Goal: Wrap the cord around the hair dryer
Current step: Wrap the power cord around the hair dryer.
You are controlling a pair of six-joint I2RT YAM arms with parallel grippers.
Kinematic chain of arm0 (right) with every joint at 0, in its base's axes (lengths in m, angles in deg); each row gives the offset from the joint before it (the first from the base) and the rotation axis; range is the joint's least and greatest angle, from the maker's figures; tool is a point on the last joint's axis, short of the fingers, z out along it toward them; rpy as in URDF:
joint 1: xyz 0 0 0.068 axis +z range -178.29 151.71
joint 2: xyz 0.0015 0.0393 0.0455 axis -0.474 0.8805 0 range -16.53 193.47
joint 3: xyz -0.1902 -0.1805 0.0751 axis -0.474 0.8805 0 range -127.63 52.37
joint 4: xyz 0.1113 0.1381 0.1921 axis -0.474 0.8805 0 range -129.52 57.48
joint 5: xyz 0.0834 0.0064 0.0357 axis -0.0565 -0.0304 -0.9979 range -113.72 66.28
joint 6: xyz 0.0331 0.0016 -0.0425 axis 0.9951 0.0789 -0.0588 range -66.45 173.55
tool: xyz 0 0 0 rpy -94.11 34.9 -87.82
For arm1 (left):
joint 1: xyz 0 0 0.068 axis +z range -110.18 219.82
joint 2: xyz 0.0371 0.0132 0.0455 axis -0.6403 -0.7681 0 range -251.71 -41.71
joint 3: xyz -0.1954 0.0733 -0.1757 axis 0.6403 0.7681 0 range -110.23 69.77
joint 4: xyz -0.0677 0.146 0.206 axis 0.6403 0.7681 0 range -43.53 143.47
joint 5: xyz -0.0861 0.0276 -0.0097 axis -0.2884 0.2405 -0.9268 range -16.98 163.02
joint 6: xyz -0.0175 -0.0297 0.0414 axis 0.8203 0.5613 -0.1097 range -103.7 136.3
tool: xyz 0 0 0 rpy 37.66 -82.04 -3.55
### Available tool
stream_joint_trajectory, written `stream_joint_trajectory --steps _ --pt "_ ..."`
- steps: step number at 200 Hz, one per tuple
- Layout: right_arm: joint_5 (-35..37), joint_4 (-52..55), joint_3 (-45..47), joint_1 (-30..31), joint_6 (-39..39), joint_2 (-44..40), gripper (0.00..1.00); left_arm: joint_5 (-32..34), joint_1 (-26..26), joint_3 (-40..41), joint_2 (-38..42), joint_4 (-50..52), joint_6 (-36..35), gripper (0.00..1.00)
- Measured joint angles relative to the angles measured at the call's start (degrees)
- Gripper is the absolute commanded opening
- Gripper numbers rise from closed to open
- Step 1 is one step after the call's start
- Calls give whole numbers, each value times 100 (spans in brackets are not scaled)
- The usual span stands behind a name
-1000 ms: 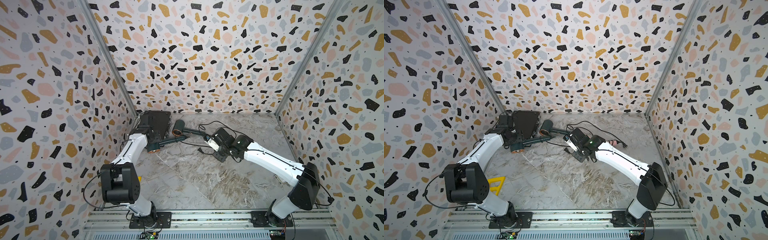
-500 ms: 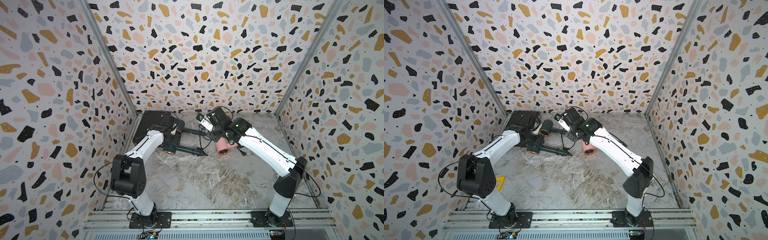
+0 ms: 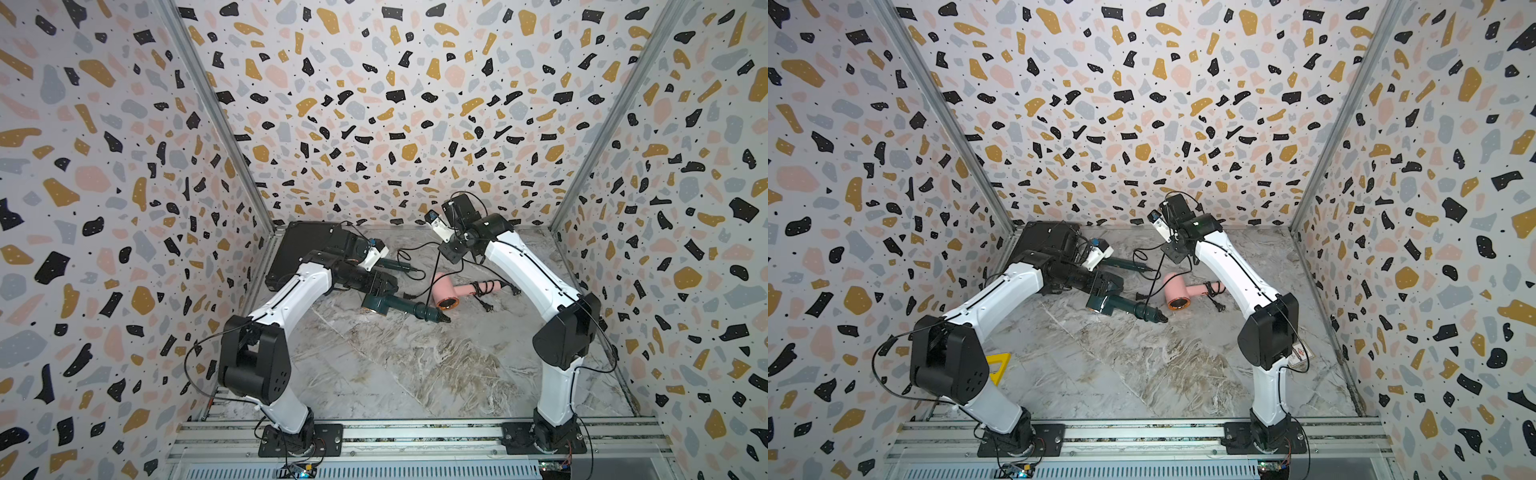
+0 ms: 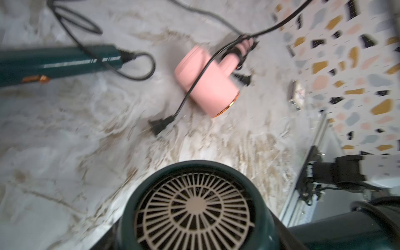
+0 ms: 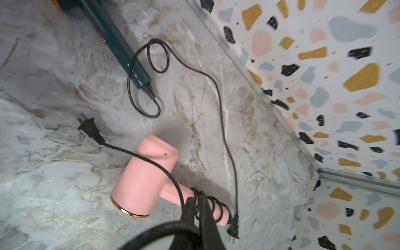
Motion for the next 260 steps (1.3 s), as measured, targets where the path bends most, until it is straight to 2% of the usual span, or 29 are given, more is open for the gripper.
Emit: stream_joint_trajectory --steps 25,43,82,107,128,144,158,193,219,260 --pt "-341 -282 608 33 160 -70 0 -350 66 144 409 -573 293 0" --pt "-507 -686 1187 33 321 -225 0 -629 162 507 625 -1303 841 0" --pt "-616 -1556 2524 9 662 -798 0 -1241 721 1604 643 -3790 3014 0" --pt "-769 -2050 3158 11 855 -1130 0 -1351 1008 1808 374 -5090 4262 0" --pt "-907 -2439 3578 11 1091 -1366 0 -1373 1202 1845 168 -5657 4870 0" --pt "-981 -2656 3862 15 1235 -1504 0 -1298 1390 1867 136 -5619 4990 0" --pt "-975 -2717 4039 61 1318 -1572 0 -1073 1537 1845 138 -5235 4811 0" --pt "-839 -2492 4430 389 1386 -1580 0 114 1637 1574 291 -3488 3886 0" --pt "-824 -2302 4540 776 1464 -1593 0 780 1637 1456 417 -2739 3545 0" --pt "-863 -2221 4577 1231 1700 -1635 0 1097 1661 1429 391 -2345 3512 0"
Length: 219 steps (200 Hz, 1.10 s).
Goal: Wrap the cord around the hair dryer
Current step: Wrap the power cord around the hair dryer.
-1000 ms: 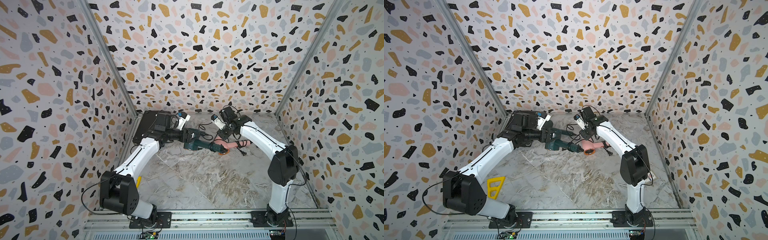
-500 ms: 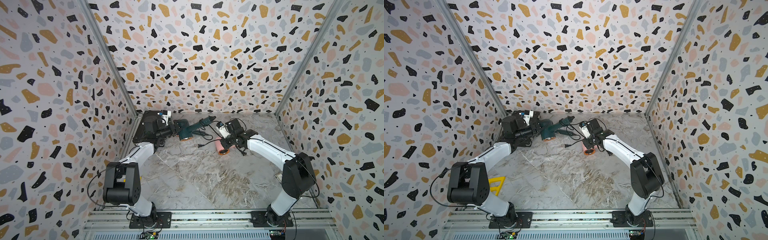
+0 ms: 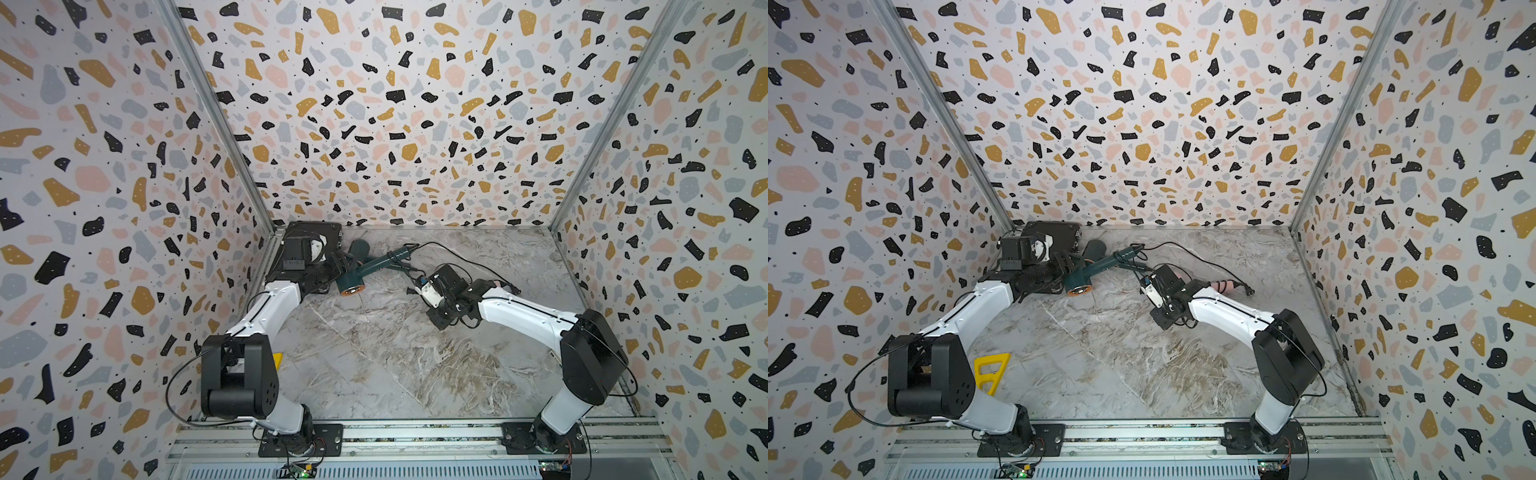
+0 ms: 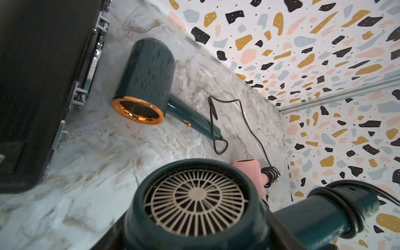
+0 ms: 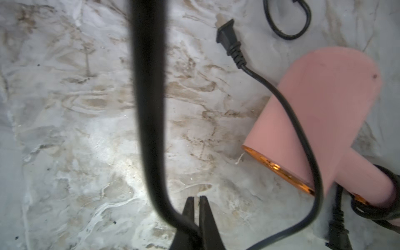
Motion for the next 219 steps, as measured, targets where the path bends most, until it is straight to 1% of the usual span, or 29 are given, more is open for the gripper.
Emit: stream_joint_trajectory --steps 23,53,93,115,181,197,219 --pt "24 4 -37 24 83 24 0 -70 -2 -85 -94 61 63 0" --pt "63 33 -378 24 111 258 0 -83 9 -85 -92 101 299 0" --pt "83 74 -807 28 96 608 0 9 -17 105 164 105 645 0" --pt "109 125 -872 35 70 643 0 142 -118 175 251 111 835 0" --pt "131 229 -968 66 -87 651 0 107 -527 592 284 -398 1740 0" --pt "125 245 -979 98 -125 651 0 205 -546 748 323 -492 1912 0" --pt "96 299 -981 201 -179 643 0 579 -546 990 417 -579 2144 0"
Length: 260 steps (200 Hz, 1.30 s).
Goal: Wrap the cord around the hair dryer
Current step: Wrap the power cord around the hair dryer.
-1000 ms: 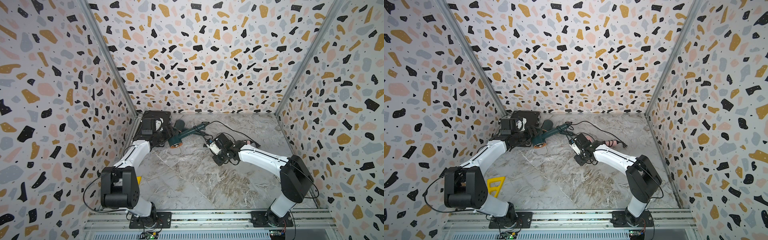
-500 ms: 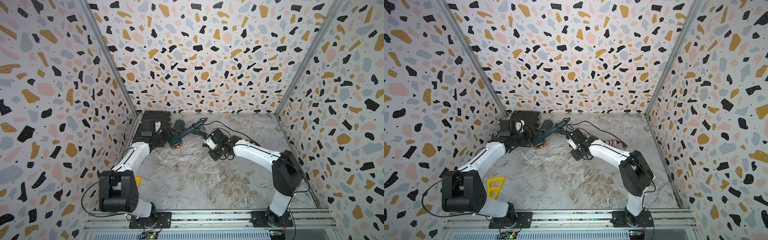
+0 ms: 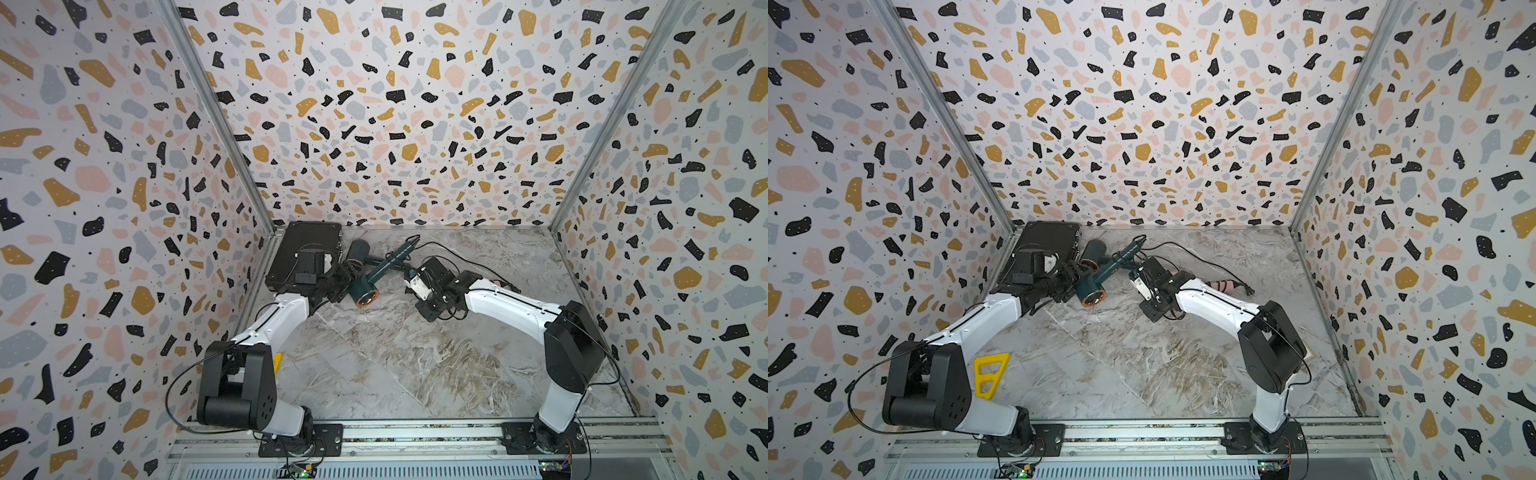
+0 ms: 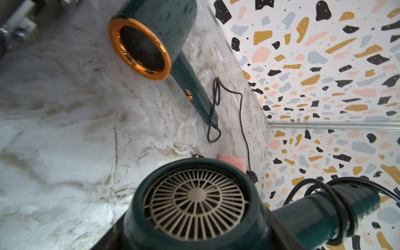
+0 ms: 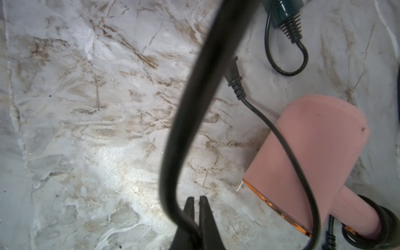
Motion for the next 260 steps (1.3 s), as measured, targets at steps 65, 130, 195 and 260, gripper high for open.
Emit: stream_joint_trajectory --steps 65,130,195,260 --pt "-251 807 -820 302 -291 -35 0 1939 -450 -129 481 831 -586 0" --pt "151 1808 -2514 302 -1189 37 0 2894 -922 -774 505 2065 -2264 0" --pt "667 2334 -3082 282 -2553 409 0 2170 -1246 -1134 555 3348 -3939 0" --pt "-1167 2380 -3152 -203 -2802 476 0 -527 -1272 -885 992 3493 -4605 0"
